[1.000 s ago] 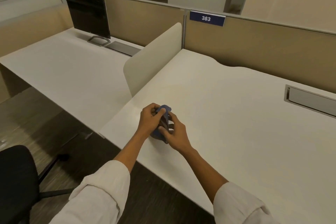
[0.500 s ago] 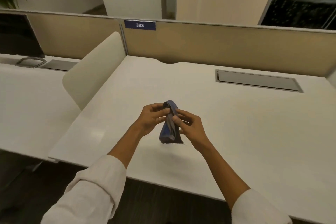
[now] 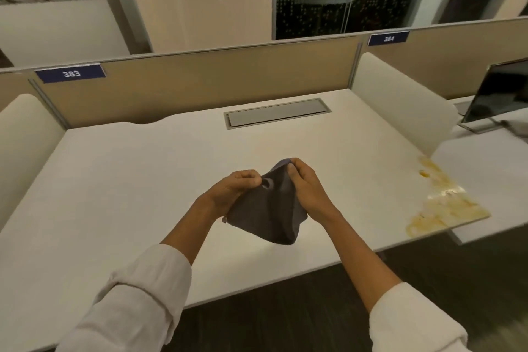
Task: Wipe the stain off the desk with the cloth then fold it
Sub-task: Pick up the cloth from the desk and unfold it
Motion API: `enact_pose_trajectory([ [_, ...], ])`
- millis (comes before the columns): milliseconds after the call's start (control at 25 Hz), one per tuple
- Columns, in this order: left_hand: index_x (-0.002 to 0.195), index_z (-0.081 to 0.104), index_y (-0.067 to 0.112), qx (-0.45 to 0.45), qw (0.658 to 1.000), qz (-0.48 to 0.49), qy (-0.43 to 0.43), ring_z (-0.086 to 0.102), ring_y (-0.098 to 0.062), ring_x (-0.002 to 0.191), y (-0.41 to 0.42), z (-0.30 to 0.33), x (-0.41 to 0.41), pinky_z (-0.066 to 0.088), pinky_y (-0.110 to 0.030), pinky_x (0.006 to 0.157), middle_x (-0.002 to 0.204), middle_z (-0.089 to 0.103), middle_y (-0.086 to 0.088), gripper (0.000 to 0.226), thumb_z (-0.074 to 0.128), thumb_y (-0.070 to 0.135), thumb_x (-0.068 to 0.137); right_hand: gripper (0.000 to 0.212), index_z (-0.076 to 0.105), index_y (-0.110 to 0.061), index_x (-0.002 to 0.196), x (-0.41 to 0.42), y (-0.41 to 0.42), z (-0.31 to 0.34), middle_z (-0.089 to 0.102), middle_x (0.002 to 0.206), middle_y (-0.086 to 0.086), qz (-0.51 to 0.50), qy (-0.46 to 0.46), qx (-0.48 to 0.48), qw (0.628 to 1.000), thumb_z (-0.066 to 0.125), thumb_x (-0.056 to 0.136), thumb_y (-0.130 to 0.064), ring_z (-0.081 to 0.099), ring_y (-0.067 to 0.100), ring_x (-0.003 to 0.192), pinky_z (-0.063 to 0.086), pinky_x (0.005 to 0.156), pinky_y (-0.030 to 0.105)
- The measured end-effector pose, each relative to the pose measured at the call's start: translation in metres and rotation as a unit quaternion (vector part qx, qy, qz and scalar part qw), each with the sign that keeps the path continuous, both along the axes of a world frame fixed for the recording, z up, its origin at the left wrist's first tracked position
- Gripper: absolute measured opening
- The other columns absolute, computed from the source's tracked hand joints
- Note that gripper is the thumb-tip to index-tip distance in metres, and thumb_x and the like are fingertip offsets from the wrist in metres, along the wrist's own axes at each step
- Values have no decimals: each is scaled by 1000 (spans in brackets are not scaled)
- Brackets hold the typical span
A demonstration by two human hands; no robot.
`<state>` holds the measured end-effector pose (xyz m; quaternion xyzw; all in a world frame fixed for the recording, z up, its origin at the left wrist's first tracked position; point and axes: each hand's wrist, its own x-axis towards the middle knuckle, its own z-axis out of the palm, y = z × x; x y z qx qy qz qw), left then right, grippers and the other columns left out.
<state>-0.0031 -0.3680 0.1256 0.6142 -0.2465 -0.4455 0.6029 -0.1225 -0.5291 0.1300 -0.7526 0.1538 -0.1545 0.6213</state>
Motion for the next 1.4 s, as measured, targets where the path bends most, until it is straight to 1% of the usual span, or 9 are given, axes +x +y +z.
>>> enact_pose_trajectory([
  [200, 70, 70, 20, -57, 995, -77, 29, 64, -17, 69, -62, 15, -29, 56, -27, 63, 76, 67, -2, 21, 82, 37, 70, 25, 62, -38, 94, -45, -56, 25, 66, 97, -16, -2, -11, 67, 998, 40, 104, -36, 63, 6, 89, 53, 68, 13],
  [400, 78, 63, 12, -87, 989, -93, 75, 60, -22, 71, -114, 14, -51, 56, -30, 63, 79, 62, -9, 43, 90, 40, 60, 33, 57, -22, 125, -90, -120, 55, 58, 128, 3, 66, 54, 84, 993, 48, 100, -41, 59, 22, 113, 51, 98, 34],
  [600, 111, 49, -1, -102, 985, -108, 93, 51, -38, 98, -157, 11, -77, 56, -45, 79, 112, 50, -19, 74, 88, 40, 63, 20, 68, -26, 105, -123, -173, 87, 69, 101, 2, 228, 18, 75, 971, 70, 85, -29, 68, 21, 92, 58, 78, 34],
  [760, 118, 66, 17, -73, 990, -106, 53, 59, -34, 110, -189, 18, -96, 53, -50, 94, 118, 68, -10, 72, 87, 51, 58, 20, 68, -24, 105, -124, -203, 94, 71, 95, 1, 199, -5, 106, 974, 70, 85, -23, 70, 18, 86, 59, 76, 30],
  [880, 136, 46, 16, -33, 985, -168, 38, 55, -32, 125, -209, 11, -102, 47, -53, 102, 134, 59, -9, 103, 88, 55, 51, 16, 66, -18, 105, -113, -221, 99, 70, 91, 4, 163, -14, 143, 976, 67, 90, -20, 69, 17, 81, 60, 75, 29],
  [1000, 133, 48, 11, -25, 985, -164, 48, 57, -34, 124, -234, -10, -109, 37, -60, 109, 133, 60, -12, 96, 91, 47, 55, 12, 65, -12, 102, -100, -237, 111, 67, 85, 7, 113, -55, 230, 965, 63, 93, -20, 68, 14, 71, 59, 70, 25],
  [1080, 137, 46, 10, -32, 985, -153, 77, 52, -38, 128, -255, -19, -113, 42, -56, 107, 139, 54, -17, 93, 89, 42, 60, 17, 64, -8, 102, -88, -250, 120, 66, 86, 10, 59, -82, 284, 954, 62, 94, -23, 66, 16, 72, 58, 72, 28],
  [1200, 126, 59, 9, -40, 988, -139, 51, 60, -33, 117, -287, -10, -101, 52, -45, 97, 125, 64, -13, 72, 83, 46, 69, 23, 64, -2, 95, -74, -286, 132, 69, 81, 14, -27, -109, 336, 935, 64, 94, -25, 67, 21, 69, 59, 73, 34],
  [1400, 119, 64, 8, -13, 999, 12, -48, 62, -32, 114, -313, 1, -56, 48, -50, 103, 121, 65, -13, 42, 48, 40, 98, 21, 60, -7, 86, -76, -357, 108, 65, 68, 8, -141, -46, 364, 920, 68, 91, -26, 64, 21, 57, 59, 56, 31],
])
